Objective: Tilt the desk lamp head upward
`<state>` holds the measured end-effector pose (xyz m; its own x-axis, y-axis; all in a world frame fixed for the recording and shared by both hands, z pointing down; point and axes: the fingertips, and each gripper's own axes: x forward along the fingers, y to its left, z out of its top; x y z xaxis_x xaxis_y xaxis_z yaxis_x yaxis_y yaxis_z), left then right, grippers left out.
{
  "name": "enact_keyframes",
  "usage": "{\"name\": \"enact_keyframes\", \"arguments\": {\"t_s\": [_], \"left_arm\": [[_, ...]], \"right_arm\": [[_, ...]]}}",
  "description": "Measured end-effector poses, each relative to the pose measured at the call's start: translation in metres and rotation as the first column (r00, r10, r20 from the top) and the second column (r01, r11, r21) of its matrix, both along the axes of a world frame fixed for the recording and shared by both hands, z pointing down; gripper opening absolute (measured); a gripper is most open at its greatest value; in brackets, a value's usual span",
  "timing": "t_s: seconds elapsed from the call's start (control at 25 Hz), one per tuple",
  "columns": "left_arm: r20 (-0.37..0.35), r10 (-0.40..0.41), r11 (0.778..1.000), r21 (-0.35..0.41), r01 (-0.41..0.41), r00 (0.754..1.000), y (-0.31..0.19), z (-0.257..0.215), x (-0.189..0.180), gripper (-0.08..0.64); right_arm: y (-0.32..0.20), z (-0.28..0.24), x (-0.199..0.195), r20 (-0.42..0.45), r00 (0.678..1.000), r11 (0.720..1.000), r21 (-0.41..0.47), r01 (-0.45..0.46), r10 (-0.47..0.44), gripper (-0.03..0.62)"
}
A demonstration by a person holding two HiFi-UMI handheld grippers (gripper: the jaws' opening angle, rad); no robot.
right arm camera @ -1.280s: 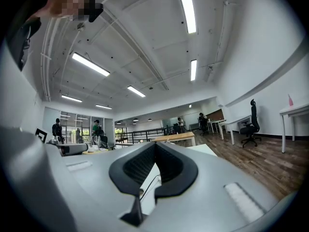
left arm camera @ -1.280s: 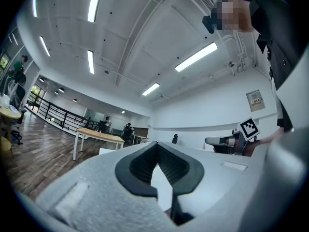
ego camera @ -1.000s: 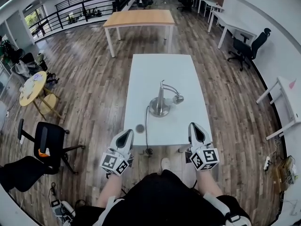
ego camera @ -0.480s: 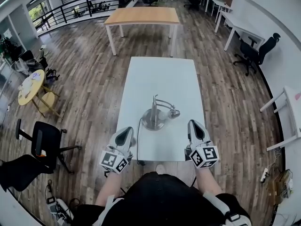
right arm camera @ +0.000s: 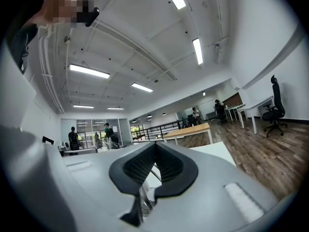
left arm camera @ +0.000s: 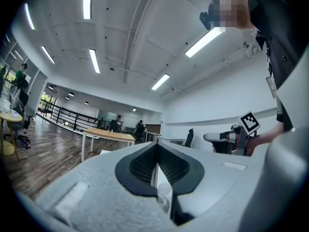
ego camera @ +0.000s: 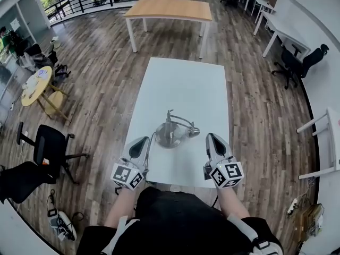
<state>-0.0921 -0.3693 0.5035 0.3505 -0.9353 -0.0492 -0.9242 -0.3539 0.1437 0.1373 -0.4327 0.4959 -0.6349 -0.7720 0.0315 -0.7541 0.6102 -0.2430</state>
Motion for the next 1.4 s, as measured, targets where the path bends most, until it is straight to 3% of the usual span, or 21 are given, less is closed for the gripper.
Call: {"name": "enact_keyframes", "arguments": {"t_s": [0.64, 0.76, 0.84, 0.88, 0.96, 1.12, 1.28, 1.4], "left_arm": [[0.012, 0.08, 0.993, -0.088, -0.078, 0.997, -0.023, 0.032, 0.0, 0.0], [0.016, 0.102, 0.989, -0.112, -0.099, 0.995, -0.025, 0.041, 0.0, 0.0], [0.02, 0.111, 0.985, -0.132, -0.107, 0.994, -0.026, 0.047, 0.0, 0.0], [0.021, 0.113, 0.984, -0.14, -0.109, 0.993, -0.025, 0.048, 0.0, 0.0], [0.02, 0.114, 0.983, -0.148, -0.109, 0.993, -0.023, 0.052, -0.004, 0.0], [0.017, 0.116, 0.98, -0.167, -0.111, 0.993, -0.016, 0.061, -0.013, 0.0], [0.016, 0.122, 0.975, -0.188, -0.117, 0.992, -0.014, 0.065, -0.018, 0.0], [0.012, 0.123, 0.973, -0.196, -0.118, 0.992, -0.014, 0.068, -0.021, 0.0]], "right_arm": [[-0.008, 0.036, -0.036, 0.044, 0.998, 0.99, -0.136, 0.048, -0.042, 0.002], [-0.007, 0.048, -0.043, 0.088, 0.995, 0.982, -0.178, 0.055, -0.04, 0.002], [-0.007, 0.055, -0.048, 0.163, 0.986, 0.969, -0.233, 0.076, -0.038, 0.003], [-0.007, 0.058, -0.052, 0.22, 0.975, 0.958, -0.269, 0.098, -0.038, 0.01], [-0.004, 0.059, -0.063, 0.331, 0.942, 0.93, -0.328, 0.164, -0.049, 0.098], [-0.001, 0.068, -0.08, 0.499, 0.867, 0.88, -0.405, 0.247, -0.013, 0.143], [-0.014, 0.076, -0.084, 0.668, 0.74, 0.835, -0.448, 0.319, 0.076, 0.18], [-0.024, 0.082, -0.08, 0.739, 0.65, 0.806, -0.487, 0.337, 0.175, 0.204]]}}
